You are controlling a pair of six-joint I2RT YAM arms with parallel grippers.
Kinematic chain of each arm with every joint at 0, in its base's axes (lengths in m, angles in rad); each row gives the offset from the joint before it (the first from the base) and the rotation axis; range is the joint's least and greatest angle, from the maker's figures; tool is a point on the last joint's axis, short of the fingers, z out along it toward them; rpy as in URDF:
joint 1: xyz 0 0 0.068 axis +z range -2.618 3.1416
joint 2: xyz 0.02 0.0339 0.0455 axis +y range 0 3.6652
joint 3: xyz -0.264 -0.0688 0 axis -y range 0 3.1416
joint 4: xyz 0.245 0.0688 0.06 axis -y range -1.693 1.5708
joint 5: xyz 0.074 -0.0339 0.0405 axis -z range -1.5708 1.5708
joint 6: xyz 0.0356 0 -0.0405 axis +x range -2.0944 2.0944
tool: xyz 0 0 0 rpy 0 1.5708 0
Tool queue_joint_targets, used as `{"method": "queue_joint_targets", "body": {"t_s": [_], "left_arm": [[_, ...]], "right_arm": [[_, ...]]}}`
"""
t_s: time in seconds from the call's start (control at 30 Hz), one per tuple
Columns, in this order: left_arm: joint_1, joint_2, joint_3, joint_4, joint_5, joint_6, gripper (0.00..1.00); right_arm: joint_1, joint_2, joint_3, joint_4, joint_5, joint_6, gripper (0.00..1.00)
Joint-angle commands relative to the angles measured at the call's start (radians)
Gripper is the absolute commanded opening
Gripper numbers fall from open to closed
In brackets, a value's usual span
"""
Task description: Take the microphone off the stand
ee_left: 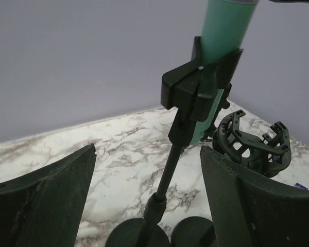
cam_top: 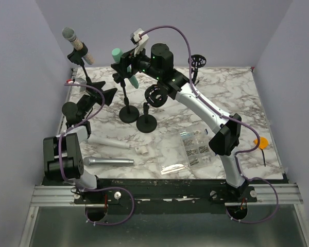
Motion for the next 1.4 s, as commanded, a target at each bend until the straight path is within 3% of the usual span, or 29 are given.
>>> {"method": "queue_joint_targets", "body": {"t_s": [0.0,0.23,0.77,0.93,1.27,1.37], "left_arm": [[-0.007,0.094,0.092,0.315,0.170,-0.016,0.79],[-0.030,0.167,0.175,0.353,0.234,-0.052,0.71],[-0.073,0.193,0.209,0.352,0.235,-0.043,0.64],[-0.084,0.194,0.201,0.353,0.215,-0.038,0.53],[-0.084,0.207,0.201,0.353,0.221,-0.041,0.66],[-0.076,0.205,0.186,0.352,0.209,-0.034,0.74]], "right_arm": [[0.003,0.030,0.043,-0.015,0.001,0.005,0.81],[0.004,0.029,0.049,-0.020,0.008,0.002,0.81],[0.003,0.092,0.101,-0.025,0.005,0.015,0.80],[0.003,0.104,0.111,-0.028,0.013,-0.004,0.73],[0.003,0.105,0.108,-0.019,0.021,-0.036,0.48],[0.004,0.108,0.111,-0.015,0.027,-0.040,0.41]]}}
